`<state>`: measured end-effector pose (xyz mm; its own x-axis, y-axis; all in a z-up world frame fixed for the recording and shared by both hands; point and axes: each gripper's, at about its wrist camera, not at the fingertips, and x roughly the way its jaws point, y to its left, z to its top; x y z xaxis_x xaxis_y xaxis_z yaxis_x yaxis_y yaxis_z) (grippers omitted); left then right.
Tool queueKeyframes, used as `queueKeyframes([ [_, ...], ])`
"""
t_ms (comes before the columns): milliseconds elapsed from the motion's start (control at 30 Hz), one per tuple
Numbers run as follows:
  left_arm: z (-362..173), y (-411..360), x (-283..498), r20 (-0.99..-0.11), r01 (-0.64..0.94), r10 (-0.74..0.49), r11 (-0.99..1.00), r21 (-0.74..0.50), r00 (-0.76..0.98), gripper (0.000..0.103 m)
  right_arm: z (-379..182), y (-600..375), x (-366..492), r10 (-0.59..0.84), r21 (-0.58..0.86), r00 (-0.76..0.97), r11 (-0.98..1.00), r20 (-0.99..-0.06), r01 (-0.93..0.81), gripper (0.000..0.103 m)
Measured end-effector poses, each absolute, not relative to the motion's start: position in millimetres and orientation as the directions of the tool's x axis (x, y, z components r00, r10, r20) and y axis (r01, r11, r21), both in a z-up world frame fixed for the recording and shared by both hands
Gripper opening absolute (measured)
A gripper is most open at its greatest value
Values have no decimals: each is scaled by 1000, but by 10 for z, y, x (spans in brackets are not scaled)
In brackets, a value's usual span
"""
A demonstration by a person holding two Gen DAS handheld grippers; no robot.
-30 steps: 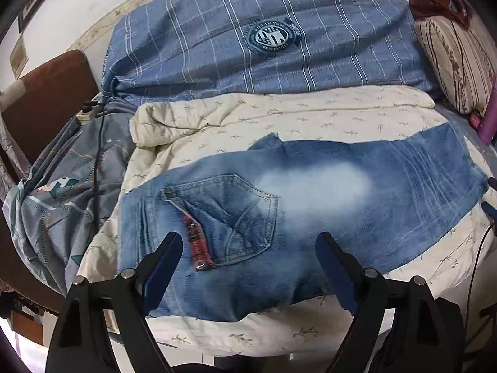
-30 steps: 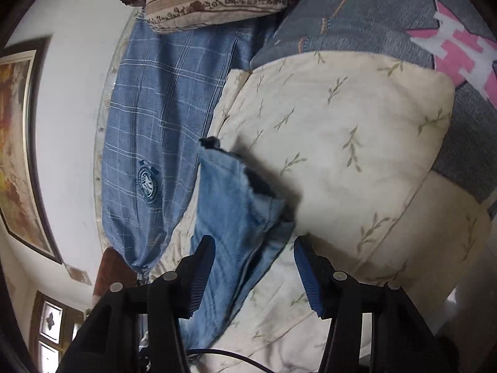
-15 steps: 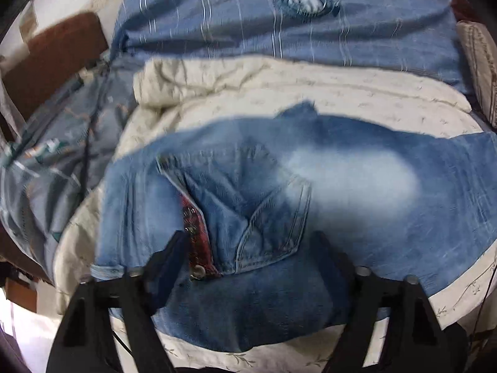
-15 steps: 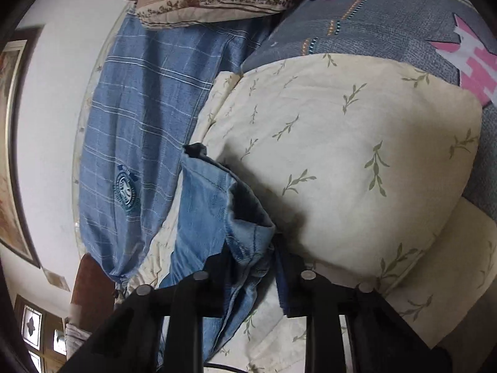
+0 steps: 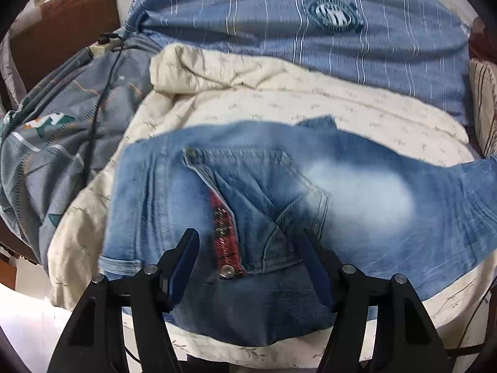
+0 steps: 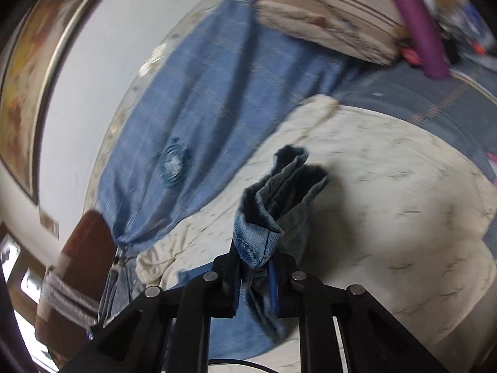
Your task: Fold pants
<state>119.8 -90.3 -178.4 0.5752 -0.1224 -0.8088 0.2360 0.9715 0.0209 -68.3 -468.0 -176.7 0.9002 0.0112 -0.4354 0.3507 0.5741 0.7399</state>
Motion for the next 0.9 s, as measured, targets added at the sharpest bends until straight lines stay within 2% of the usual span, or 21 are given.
queueKeyframes([
  [133,-1634,-814,1165,-783,245,-155,969,-3,602,68,-1576,-4298,-437,64,696,894,653,-443,299,14],
  [367,-1479,-620,1180,-744,236,-163,972,-7,648,68,-1625,-3522,64,175,625,826,739,-536,250,15],
  [433,-1485,-571,1198,-739,230,-154,973,1,656,68,-1811,-3291,264,222,610,776,752,-591,249,20],
  [500,-1514,-532,1226,-743,225,-143,974,10,653,68,-2047,-3096,433,273,601,710,756,-649,258,32],
  [533,-1526,-513,1241,-748,223,-140,975,11,649,68,-2229,-2978,514,329,611,660,751,-676,251,46],
  [567,-1538,-496,1252,-752,221,-137,975,12,645,68,-2328,-2917,536,369,630,637,738,-677,241,53],
  [667,-1549,-486,1275,-757,217,-127,976,19,641,68,-2285,-2840,445,377,617,658,768,-652,172,61],
  [767,-1526,-589,1270,-756,231,-143,973,12,638,68,-2144,-2979,249,439,670,685,737,-581,95,61],
  [900,-1450,-991,1263,-755,308,-206,951,-6,623,68,-1997,-3362,-116,389,686,775,724,-498,78,61],
])
